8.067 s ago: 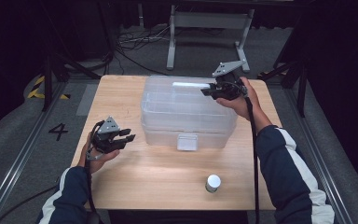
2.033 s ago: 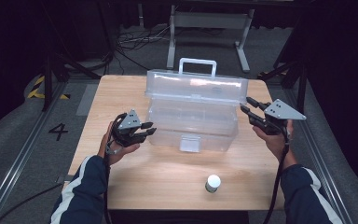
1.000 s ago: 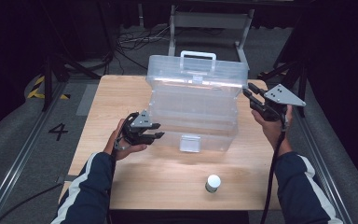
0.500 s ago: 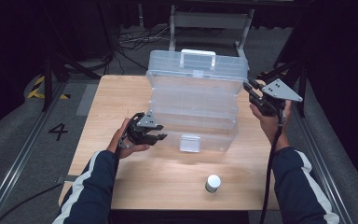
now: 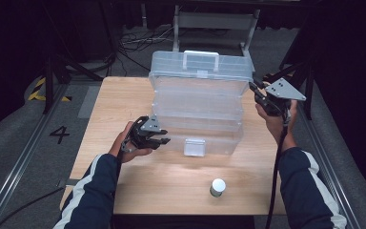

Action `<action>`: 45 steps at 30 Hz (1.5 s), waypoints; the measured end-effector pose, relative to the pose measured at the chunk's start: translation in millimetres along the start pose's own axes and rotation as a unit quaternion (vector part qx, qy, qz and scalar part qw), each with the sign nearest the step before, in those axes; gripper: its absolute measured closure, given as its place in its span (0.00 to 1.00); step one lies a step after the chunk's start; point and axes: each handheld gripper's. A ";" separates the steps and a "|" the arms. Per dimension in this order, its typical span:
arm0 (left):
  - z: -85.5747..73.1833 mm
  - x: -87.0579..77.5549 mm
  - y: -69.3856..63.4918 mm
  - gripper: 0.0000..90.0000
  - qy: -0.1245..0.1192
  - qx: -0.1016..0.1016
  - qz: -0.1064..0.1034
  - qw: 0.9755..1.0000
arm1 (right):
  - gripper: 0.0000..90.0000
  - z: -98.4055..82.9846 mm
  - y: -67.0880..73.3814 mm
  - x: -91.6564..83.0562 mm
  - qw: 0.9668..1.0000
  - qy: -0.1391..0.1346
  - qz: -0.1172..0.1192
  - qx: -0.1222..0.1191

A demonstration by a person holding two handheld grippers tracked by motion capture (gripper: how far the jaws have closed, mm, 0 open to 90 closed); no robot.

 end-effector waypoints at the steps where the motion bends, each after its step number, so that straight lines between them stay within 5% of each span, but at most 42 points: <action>1: -0.3 -0.1 -0.1 0.75 0.000 0.004 0.001 1.000 | 0.89 1.0 0.0 1.1 1.000 -0.001 -0.003 -0.006; 23: -1.5 -0.3 1.8 0.76 -0.005 0.010 -0.006 1.000 | 0.93 13.1 -5.9 21.8 0.999 0.016 -0.015 -0.039; 45: -2.7 0.5 1.8 0.75 -0.013 0.005 -0.010 1.000 | 0.94 20.6 -15.4 45.9 0.999 0.036 -0.009 -0.018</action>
Point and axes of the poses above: each handheld gripper's, and its own axes: x roughly forward along the jaws, z roughly out of its top, y roughly to its left, and after that the axes turned 13 degrees about -z, right-handed
